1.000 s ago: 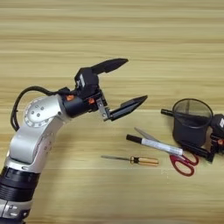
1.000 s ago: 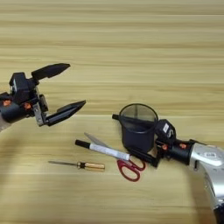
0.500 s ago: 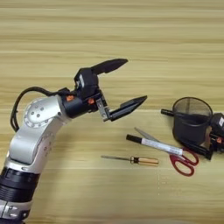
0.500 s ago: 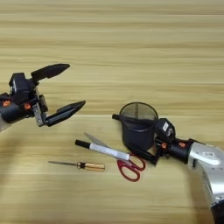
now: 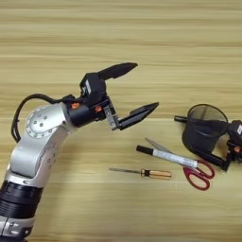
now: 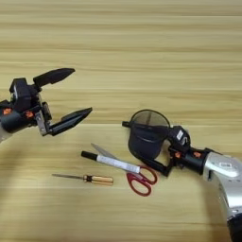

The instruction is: Move the objects on the table

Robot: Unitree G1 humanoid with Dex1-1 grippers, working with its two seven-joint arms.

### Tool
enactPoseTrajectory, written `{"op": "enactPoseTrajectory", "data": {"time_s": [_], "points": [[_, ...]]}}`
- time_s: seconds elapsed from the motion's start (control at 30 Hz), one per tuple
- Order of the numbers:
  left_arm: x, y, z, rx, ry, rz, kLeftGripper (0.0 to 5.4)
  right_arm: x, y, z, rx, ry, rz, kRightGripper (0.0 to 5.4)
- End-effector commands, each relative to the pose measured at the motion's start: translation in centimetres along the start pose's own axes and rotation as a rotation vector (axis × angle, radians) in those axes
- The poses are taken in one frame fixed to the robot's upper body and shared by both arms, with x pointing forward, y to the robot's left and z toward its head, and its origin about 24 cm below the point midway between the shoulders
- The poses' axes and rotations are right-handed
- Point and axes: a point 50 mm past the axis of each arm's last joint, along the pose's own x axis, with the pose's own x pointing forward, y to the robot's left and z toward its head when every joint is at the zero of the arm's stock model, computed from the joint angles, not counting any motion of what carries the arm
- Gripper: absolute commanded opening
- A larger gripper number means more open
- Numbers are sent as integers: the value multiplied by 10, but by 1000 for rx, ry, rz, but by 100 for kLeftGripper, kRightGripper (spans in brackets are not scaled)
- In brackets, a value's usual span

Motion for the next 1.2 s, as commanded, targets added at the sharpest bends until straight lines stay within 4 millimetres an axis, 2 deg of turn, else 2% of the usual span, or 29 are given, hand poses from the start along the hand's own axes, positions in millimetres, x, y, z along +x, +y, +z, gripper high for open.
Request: {"op": "enactPoseTrajectory", "data": {"time_s": [0.03, 0.43, 1.07, 1.2], "points": [[0, 1, 3, 11, -5, 2, 540, 0, -3, 4, -17, -12, -9, 536], [0, 1, 2, 11, -4, 1, 540, -6, -3, 1, 9, -5, 4, 536], [-1, 5, 0, 21, 6, 7, 540, -51, -6, -2, 50, 12, 34, 536], [-1, 5, -1, 25, 11, 8, 540, -60, -7, 5, 25, -14, 39, 536]]}}
